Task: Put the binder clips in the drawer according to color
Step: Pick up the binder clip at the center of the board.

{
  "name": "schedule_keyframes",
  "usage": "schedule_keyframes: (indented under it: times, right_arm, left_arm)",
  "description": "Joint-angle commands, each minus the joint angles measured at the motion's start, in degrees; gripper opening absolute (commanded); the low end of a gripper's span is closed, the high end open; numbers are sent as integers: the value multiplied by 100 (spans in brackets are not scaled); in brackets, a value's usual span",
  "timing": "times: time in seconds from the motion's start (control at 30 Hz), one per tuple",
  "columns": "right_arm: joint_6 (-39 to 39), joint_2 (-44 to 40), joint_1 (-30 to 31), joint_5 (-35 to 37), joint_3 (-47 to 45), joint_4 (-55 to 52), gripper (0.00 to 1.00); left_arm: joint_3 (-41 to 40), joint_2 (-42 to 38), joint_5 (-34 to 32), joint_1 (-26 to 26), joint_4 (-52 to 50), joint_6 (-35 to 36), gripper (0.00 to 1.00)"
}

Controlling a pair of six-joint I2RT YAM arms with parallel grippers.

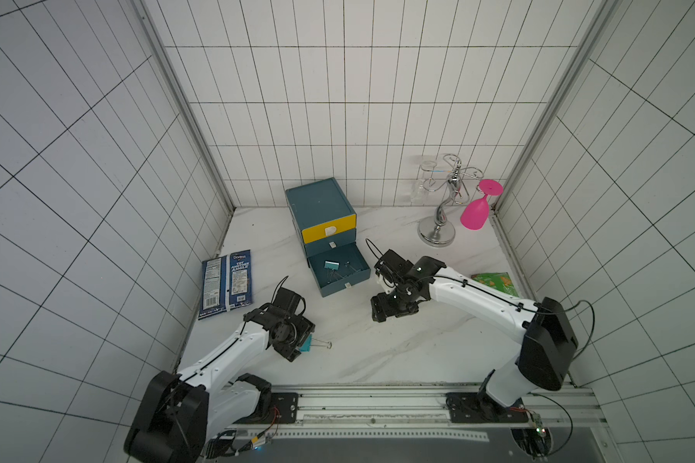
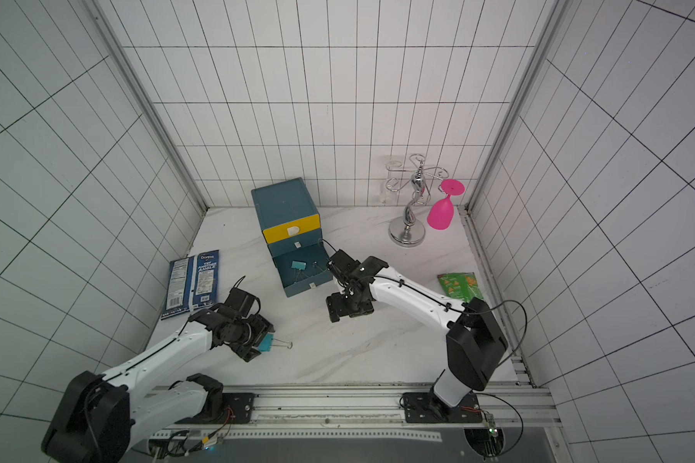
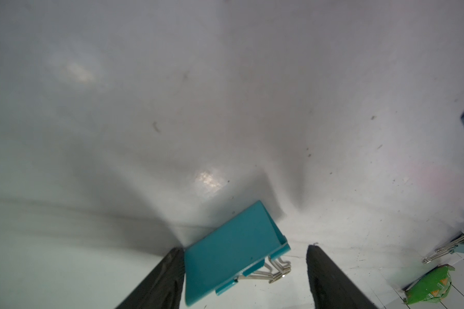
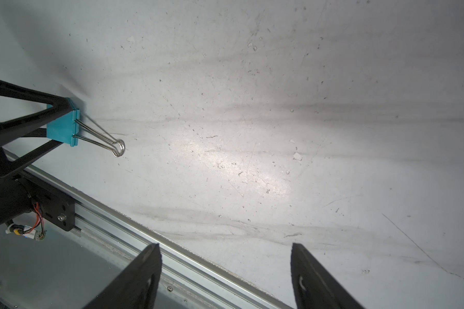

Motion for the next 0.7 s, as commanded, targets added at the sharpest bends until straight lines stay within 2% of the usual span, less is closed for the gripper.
schedule_keyframes:
  times: [0.0, 0.3, 0.53, 0.67]
  right_arm:
    - [-87, -155, -80, 120, -12, -135, 78]
    - [-170, -103, -189, 146, 59, -100, 77]
    - [-251, -135, -321, 120, -11, -30, 77]
    - [-296, -167, -406, 64, -86, 25, 77]
  left_arm:
    - [138, 172, -97, 112, 100, 237, 75]
    - [803, 768, -466, 137, -287, 621, 74]
    - [936, 1163, -303, 131, -285, 802, 66]
    - [947, 1242, -212, 131, -226, 836, 65]
